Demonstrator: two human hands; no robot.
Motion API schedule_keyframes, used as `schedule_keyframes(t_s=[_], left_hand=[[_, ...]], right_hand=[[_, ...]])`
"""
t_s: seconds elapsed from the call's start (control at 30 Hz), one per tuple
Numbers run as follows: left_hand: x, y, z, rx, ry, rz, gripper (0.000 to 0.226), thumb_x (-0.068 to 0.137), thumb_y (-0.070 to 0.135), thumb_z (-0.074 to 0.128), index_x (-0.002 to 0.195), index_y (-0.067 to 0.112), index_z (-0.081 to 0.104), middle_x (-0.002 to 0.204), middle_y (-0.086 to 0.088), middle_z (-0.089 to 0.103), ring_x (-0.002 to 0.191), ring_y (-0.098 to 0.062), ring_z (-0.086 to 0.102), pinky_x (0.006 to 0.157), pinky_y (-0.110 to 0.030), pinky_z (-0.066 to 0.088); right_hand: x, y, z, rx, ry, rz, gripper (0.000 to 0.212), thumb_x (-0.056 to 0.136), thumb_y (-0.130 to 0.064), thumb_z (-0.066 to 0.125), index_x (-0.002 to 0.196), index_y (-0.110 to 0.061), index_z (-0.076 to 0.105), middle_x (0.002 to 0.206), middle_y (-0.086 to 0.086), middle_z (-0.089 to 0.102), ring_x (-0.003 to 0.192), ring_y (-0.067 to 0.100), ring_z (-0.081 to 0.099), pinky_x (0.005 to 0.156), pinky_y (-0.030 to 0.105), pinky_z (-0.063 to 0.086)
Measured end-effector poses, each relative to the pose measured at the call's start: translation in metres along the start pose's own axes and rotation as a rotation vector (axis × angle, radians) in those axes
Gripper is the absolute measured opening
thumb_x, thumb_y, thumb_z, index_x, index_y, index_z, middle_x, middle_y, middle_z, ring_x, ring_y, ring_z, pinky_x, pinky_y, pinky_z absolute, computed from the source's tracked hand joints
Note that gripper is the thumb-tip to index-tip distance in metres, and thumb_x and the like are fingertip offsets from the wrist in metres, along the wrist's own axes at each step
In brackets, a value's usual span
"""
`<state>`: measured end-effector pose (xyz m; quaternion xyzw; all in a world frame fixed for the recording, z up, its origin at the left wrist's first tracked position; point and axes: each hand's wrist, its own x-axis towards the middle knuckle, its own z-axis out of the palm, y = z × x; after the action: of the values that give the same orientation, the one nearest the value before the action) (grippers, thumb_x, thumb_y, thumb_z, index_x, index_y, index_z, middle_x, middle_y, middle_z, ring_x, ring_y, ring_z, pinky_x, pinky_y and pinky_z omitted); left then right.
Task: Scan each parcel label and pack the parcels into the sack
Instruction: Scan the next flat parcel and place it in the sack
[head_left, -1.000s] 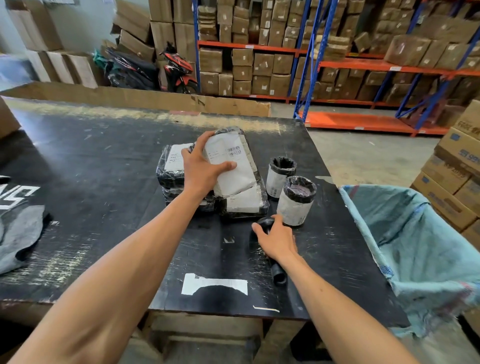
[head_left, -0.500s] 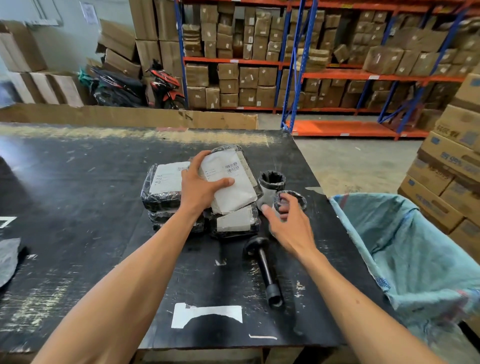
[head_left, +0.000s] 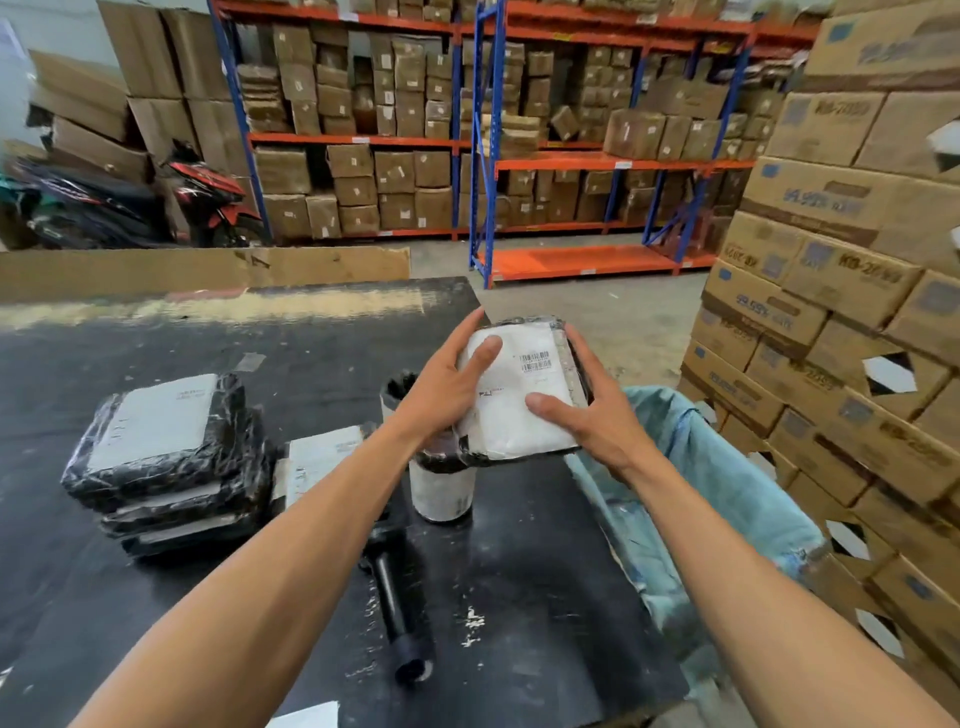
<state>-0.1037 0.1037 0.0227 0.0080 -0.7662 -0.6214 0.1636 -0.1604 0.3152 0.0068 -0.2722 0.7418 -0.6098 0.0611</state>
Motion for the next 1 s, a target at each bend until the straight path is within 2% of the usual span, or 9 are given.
schedule_keyframes(t_s=[0.07,0.13,0.23,0.4,0.57,0.73,0.8,0.87,1.0], left_hand=[[0.016,0.0,0.038,0.004,-0.042,-0.054,0.085,0.093,0.073,0.052,0.162,0.042,0.013,0.143,0.025,0.048,0.126,0.007,0.052,0.101,-0.021,0.047],[0.029,-0.008,0.079,-0.046,0.029,-0.1,0.09,0.094,0.071,0.053,0.164,0.03,0.013,0.125,0.031,0.054,0.104,0.02,0.058,0.084,-0.006,0.046],[0.038,-0.038,0.137,-0.03,0.117,-0.204,0.085,0.095,0.069,0.052,0.163,0.027,0.021,0.12,0.013,0.063,0.105,0.002,0.065,0.097,-0.029,0.053],[0.036,-0.108,0.196,0.321,0.026,-0.26,0.077,0.101,0.06,0.048,0.162,0.019,0.024,0.156,-0.016,0.036,0.146,-0.028,0.034,0.121,-0.039,0.029],[0.036,-0.163,0.195,0.829,-0.097,-0.349,0.082,0.104,0.061,0.033,0.165,0.011,0.009,0.17,-0.021,-0.004,0.157,-0.034,-0.005,0.127,-0.045,-0.004],[0.031,-0.182,0.191,1.032,-0.139,-0.307,0.079,0.106,0.06,0.024,0.165,0.011,0.003,0.172,-0.008,-0.006,0.159,-0.022,-0.006,0.128,-0.04,-0.007],[0.032,-0.184,0.193,1.035,-0.119,-0.27,0.077,0.107,0.058,0.025,0.165,0.016,-0.004,0.172,-0.002,-0.009,0.158,-0.016,-0.006,0.128,-0.039,-0.007],[0.033,-0.186,0.193,1.054,-0.145,-0.268,0.073,0.106,0.058,0.022,0.165,0.023,-0.005,0.172,0.004,-0.008,0.158,-0.014,-0.006,0.128,-0.04,-0.008],[0.034,-0.189,0.193,1.078,-0.168,-0.274,0.076,0.101,0.064,0.012,0.165,0.025,-0.001,0.172,0.007,-0.006,0.158,-0.013,-0.007,0.128,-0.042,-0.008]], right_hand=[[-0.003,0.017,-0.037,0.022,0.044,0.04,0.107,0.075,-0.039,0.092,0.163,-0.045,0.032,0.142,-0.027,0.063,0.126,-0.006,0.063,0.099,0.017,0.054],[-0.006,0.036,-0.076,0.017,0.082,0.083,0.108,0.075,-0.036,0.092,0.165,-0.041,0.032,0.138,-0.027,0.066,0.128,-0.001,0.064,0.106,0.027,0.054],[-0.01,0.067,-0.131,-0.014,0.112,0.144,0.106,0.079,-0.028,0.093,0.166,-0.032,0.033,0.146,-0.01,0.065,0.132,0.009,0.064,0.112,0.039,0.051],[-0.015,0.131,-0.185,-0.044,0.083,0.302,0.101,0.086,-0.01,0.087,0.167,-0.025,0.031,0.135,-0.02,0.064,0.106,-0.015,0.066,0.079,0.004,0.052],[-0.008,0.193,-0.191,-0.082,-0.154,0.482,0.101,0.087,-0.008,0.086,0.168,-0.025,0.028,0.151,-0.001,0.058,0.132,0.016,0.059,0.098,0.019,0.052],[0.013,0.254,-0.175,-0.168,-0.413,0.681,0.102,0.086,-0.012,0.089,0.168,-0.025,0.03,0.137,-0.005,0.063,0.12,0.013,0.06,0.07,-0.001,0.046],[0.02,0.277,-0.167,-0.217,-0.535,0.772,0.105,0.084,-0.021,0.091,0.168,-0.03,0.029,0.147,-0.005,0.056,0.131,0.016,0.055,0.086,0.003,0.045],[0.022,0.295,-0.158,-0.26,-0.623,0.862,0.109,0.082,-0.028,0.092,0.168,-0.034,0.026,0.166,-0.003,0.04,0.149,0.021,0.042,0.114,0.024,0.039],[0.006,0.33,-0.134,-0.209,-0.637,1.009,0.114,0.082,-0.031,0.092,0.169,-0.036,0.02,0.171,0.0,0.033,0.154,0.026,0.036,0.122,0.04,0.031]])
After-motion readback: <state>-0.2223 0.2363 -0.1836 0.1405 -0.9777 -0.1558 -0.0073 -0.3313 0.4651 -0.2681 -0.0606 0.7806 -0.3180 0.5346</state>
